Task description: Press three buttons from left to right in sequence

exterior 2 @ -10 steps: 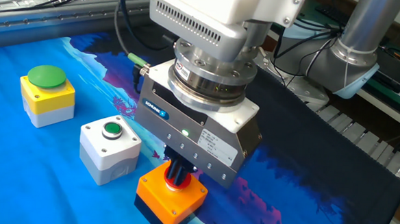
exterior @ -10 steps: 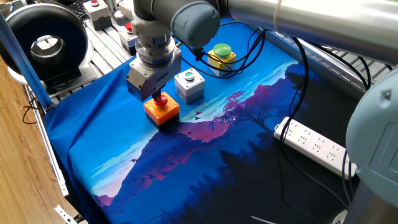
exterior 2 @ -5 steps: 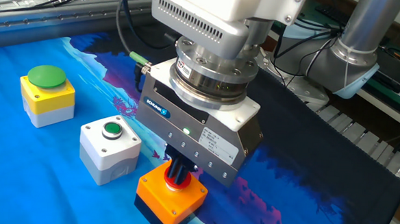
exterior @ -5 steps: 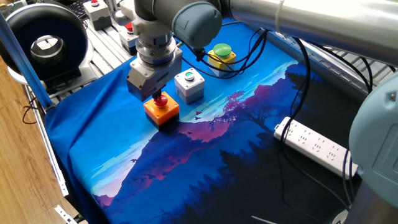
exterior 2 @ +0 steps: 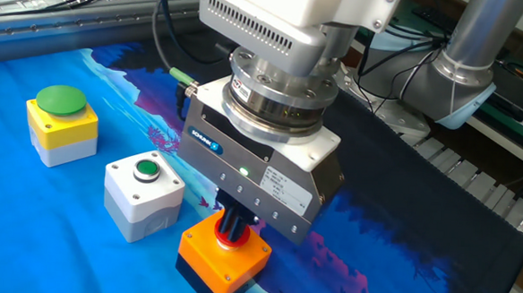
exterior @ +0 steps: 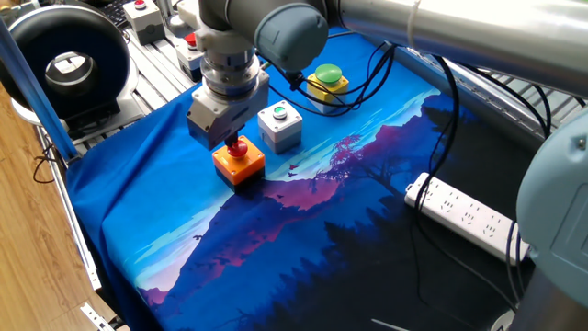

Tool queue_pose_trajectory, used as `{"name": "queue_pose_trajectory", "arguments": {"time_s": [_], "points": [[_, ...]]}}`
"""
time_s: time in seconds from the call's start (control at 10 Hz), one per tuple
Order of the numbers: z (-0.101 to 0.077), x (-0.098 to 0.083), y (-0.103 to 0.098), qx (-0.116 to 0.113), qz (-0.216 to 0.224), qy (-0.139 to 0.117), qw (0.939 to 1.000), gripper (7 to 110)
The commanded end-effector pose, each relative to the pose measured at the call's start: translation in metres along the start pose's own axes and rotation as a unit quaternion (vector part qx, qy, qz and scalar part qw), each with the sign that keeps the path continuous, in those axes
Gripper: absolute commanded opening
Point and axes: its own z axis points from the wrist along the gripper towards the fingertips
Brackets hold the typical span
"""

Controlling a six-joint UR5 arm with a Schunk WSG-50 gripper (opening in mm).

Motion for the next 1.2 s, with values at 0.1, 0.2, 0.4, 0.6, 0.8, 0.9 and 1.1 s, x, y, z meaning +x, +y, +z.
{"name": "queue_pose_trajectory", "arguments": {"time_s": [0.1, 0.2, 0.4, 0.6, 0.8, 0.9, 1.1], "points": [[0.002, 0.003, 0.003, -0.006, 0.005, -0.005, 1.0, 7], [0.001, 0.005, 0.003, -0.006, 0.006, -0.005, 1.0, 7], [0.0, 0.009, 0.003, -0.007, 0.006, -0.006, 0.9999, 7], [0.0, 0.013, 0.001, -0.008, 0.004, -0.008, 0.9999, 7], [0.003, 0.013, -0.001, -0.008, 0.003, -0.011, 0.9999, 7], [0.005, 0.012, -0.001, -0.007, 0.003, -0.012, 0.9999, 7], [0.013, 0.009, 0.001, -0.004, 0.005, -0.016, 0.9998, 7]]}}
